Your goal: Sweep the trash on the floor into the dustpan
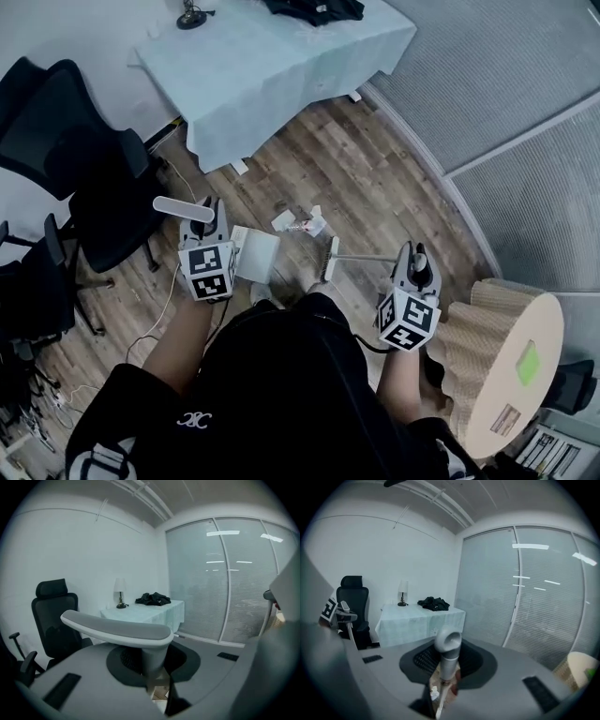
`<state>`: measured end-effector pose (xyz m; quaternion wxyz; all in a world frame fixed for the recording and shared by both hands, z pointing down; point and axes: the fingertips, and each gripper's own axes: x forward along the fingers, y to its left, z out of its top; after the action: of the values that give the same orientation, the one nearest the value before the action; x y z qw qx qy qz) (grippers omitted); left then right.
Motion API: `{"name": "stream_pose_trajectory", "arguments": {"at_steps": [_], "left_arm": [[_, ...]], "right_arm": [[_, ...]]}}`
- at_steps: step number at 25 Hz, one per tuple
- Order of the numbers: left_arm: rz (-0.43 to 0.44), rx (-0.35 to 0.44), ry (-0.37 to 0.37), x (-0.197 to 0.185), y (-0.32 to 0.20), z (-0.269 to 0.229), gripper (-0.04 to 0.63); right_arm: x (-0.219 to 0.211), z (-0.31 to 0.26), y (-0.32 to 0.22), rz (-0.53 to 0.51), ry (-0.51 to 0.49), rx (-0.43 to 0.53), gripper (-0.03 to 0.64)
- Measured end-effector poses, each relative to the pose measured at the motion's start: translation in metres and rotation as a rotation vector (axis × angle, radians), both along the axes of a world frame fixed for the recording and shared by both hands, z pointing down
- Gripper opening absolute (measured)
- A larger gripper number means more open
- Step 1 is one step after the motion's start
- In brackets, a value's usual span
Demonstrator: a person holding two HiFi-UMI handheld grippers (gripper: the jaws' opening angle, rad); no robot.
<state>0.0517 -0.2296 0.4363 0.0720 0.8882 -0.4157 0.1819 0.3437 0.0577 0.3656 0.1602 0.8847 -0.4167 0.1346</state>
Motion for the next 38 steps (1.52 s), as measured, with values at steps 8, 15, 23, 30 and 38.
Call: {"name": "stream_pose_trajectory", "arguments": {"at_steps": [8,15,23,30,38], "left_arm": [[-0.315,-0.020,-0.002,-0.017,-0.062,0.040,0.058],[-0.508,-0.020,-0.008,-0.030,-0.092,0.072,0.058],[-0.628,-0.070,-0.036,-0.026,-0.100,0.139,0.058],[-0.567,-0.040,-0.039,0.001,-0.106,0.150,0.060],[-0.473,-0.058,0.000,0.012,-0.090,0.157,0.063]], "right_arm": [[0.057,0.046,-0.065,-0.147,0.013,-0.103,0.097],[0.112,0.073,-0.114,-0.245,0.014,-0.144,0.097],[0.112,0.088,-0.173,-0.368,0.044,-0.128,0.097],[0.062,0.105,-0.224,-0.441,-0.063,-0.099,0.095],[-0.005,0.120,-0.246,-0.571,-0.145,-0.078,0.095]]}}
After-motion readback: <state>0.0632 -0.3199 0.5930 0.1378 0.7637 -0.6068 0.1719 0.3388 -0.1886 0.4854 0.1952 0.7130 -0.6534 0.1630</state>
